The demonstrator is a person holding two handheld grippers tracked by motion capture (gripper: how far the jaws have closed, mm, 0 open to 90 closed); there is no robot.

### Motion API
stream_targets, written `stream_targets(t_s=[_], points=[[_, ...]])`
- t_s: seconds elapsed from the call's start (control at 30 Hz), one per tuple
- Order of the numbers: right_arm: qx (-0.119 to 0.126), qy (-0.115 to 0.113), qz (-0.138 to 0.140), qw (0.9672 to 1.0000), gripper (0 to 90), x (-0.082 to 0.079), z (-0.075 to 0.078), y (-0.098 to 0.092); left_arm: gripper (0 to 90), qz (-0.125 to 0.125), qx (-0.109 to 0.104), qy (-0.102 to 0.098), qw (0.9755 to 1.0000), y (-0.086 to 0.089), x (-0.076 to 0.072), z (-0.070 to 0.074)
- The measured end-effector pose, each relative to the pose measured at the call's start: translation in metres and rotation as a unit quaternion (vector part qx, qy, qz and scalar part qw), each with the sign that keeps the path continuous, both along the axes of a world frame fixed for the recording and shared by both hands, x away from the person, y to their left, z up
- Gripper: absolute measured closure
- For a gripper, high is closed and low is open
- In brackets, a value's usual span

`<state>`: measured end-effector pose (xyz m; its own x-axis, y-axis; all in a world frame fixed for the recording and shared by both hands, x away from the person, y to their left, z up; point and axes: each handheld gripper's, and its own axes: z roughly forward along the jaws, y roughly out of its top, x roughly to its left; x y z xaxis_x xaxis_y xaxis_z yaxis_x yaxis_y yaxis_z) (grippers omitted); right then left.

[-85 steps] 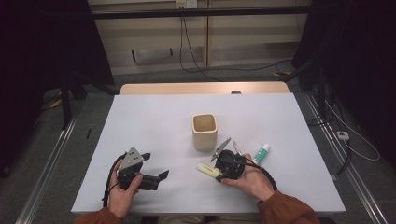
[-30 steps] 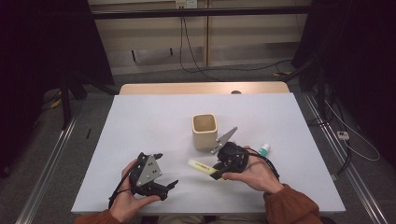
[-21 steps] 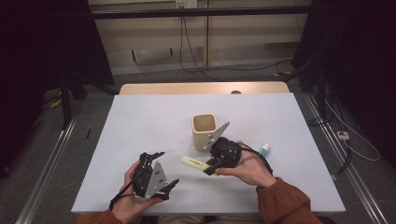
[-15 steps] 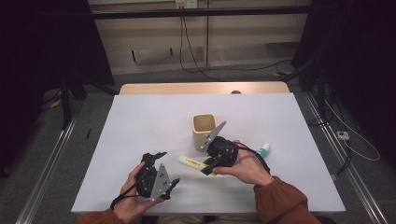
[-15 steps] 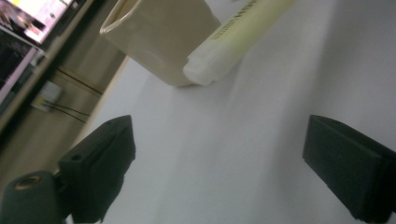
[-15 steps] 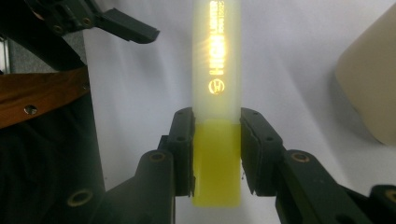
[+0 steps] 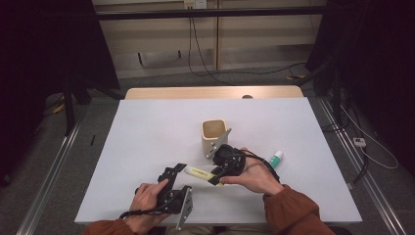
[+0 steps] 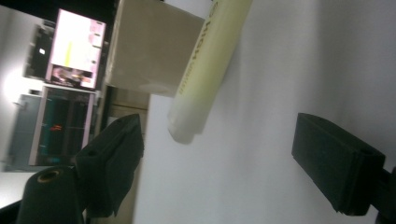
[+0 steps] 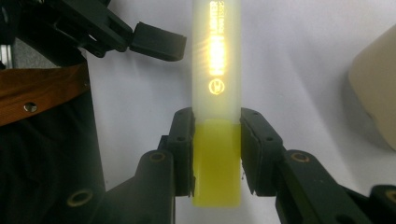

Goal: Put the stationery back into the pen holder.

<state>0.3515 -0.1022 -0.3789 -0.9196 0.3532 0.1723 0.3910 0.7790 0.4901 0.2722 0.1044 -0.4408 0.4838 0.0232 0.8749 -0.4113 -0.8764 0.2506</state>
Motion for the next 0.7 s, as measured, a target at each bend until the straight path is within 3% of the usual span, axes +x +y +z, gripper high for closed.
stream_targets(t_s=[0.1, 0.17, 0.27, 0.4, 0.53, 0.63, 0.7], points=[[0.0, 0.0, -0.003, 1.0, 67.7, 0.002, 0.0, 0.001, 20.8, 0.0, 0.018, -0.023, 0.9996, -0.005, 0.004, 0.001], [0.0, -0.001, -0.004, 1.0, 67.7, 0.003, 0.0, 0.002, 22.9, -0.002, 0.015, -0.036, 0.9992, -0.007, 0.008, 0.0], [0.003, -0.002, -0.005, 1.0, 67.7, 0.004, 0.001, 0.002, 26.8, 0.003, 0.015, -0.035, 0.9993, -0.011, 0.01, -0.001], [0.004, -0.002, -0.005, 1.0, 67.7, 0.003, 0.001, 0.002, 33.9, -0.003, 0.03, -0.05, 0.9983, -0.013, 0.004, -0.003], [0.0, 0.0, -0.004, 1.0, 67.7, 0.002, -0.001, 0.004, 40.9, -0.002, 0.026, -0.04, 0.9989, -0.014, 0.003, -0.004], [-0.001, 0.0, -0.007, 1.0, 67.7, 0.002, -0.002, 0.006, 52.0, -0.005, 0.038, -0.04, 0.9984, -0.014, 0.003, -0.006], [-0.001, 0.001, -0.005, 1.0, 67.7, 0.002, -0.002, 0.008, 53.1, -0.008, 0.038, -0.044, 0.9983, -0.015, 0.003, -0.007]])
